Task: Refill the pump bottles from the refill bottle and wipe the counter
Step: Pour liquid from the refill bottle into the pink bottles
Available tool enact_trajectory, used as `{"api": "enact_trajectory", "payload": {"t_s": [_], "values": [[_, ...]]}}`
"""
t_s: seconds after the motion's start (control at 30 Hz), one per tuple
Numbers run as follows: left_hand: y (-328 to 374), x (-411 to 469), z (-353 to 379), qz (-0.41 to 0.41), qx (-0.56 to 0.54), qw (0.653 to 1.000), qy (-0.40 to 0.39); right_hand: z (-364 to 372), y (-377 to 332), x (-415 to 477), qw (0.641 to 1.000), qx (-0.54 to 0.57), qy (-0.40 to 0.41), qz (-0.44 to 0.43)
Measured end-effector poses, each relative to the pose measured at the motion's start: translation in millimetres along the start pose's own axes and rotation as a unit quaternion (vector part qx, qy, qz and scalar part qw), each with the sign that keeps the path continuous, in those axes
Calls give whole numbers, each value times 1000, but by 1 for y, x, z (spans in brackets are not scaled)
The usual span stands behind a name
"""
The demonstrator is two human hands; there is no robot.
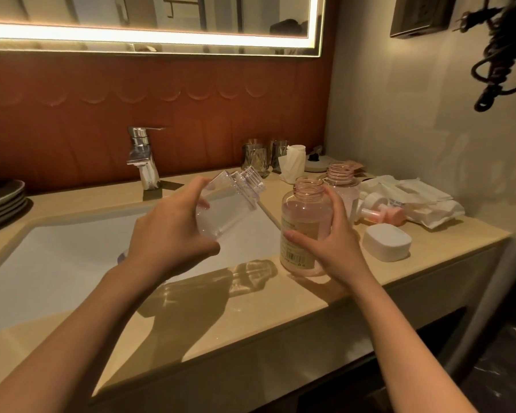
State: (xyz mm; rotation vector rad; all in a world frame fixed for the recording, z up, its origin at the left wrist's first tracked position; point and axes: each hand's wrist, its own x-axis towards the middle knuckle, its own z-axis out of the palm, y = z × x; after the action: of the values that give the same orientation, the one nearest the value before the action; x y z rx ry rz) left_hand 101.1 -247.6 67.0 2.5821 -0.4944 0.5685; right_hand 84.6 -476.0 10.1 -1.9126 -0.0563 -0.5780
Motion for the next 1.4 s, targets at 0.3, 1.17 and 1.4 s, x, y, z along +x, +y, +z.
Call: {"api": "enact_trajectory", "payload": {"t_s": [0.3,1.17,1.4], "values": [[10,7,3,20,1,1000,2,2,9,-27,993,-102,61,3],[30,35,-20,111,155,982,-12,-3,14,-11,995,-64,-78,-9],[29,36,-19,126,177,976,2,-3,15,-11,995,-66,-77,-15]]}}
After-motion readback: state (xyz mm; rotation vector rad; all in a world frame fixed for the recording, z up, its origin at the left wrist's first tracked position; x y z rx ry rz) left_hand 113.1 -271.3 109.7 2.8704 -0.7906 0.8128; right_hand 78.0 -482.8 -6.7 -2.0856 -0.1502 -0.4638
